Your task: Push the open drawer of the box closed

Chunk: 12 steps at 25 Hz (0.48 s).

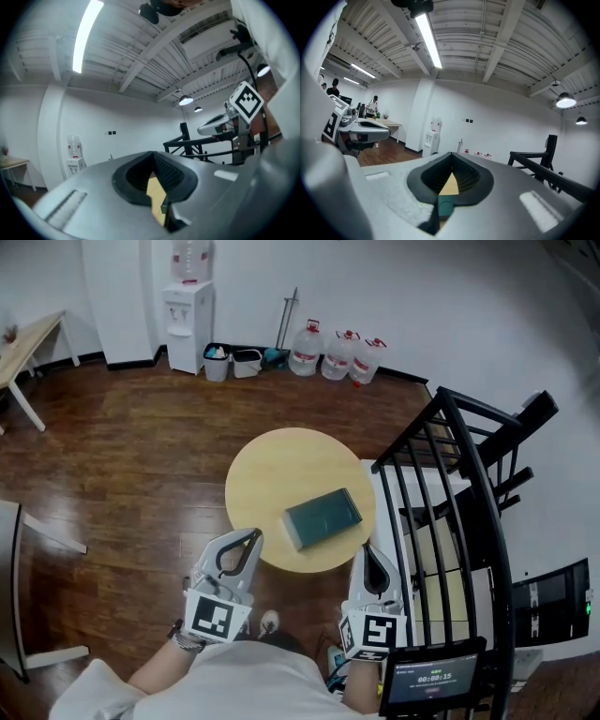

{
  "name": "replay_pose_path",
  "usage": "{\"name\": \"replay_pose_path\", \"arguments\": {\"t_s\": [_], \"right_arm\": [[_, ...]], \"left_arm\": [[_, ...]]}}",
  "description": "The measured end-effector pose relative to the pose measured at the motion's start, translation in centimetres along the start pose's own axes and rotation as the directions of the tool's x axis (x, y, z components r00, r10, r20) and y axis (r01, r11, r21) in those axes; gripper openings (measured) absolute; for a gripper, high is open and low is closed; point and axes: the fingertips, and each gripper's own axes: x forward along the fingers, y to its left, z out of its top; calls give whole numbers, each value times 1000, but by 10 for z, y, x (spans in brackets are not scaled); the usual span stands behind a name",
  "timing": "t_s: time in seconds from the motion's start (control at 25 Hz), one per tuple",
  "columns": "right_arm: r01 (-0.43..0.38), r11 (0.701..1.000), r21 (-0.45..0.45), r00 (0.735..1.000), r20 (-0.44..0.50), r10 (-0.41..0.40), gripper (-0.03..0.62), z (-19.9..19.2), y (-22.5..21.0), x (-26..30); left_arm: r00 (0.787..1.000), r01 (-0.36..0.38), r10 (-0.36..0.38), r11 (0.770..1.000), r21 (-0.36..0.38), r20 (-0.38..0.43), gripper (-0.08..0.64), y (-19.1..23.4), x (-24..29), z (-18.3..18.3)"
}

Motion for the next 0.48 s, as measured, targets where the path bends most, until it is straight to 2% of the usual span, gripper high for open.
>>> {"name": "replay_pose_path", "arguments": {"t_s": [0.2, 0.4, 0.48], "right_arm": [[8, 998, 63, 1000, -23, -6, 3, -12, -3, -8], [-21, 998, 55, 1000, -14, 22, 3, -29, 6, -9], [-28, 1000, 12, 1000, 6, 28, 3, -17, 8, -9]], "left_arm": [[1000, -22, 22, 1000, -14, -10, 8, 10, -1, -12], [999, -37, 37, 999, 17, -19, 8, 14, -5, -22], [998, -56, 56, 998, 28, -18, 8, 13, -5, -22]]}}
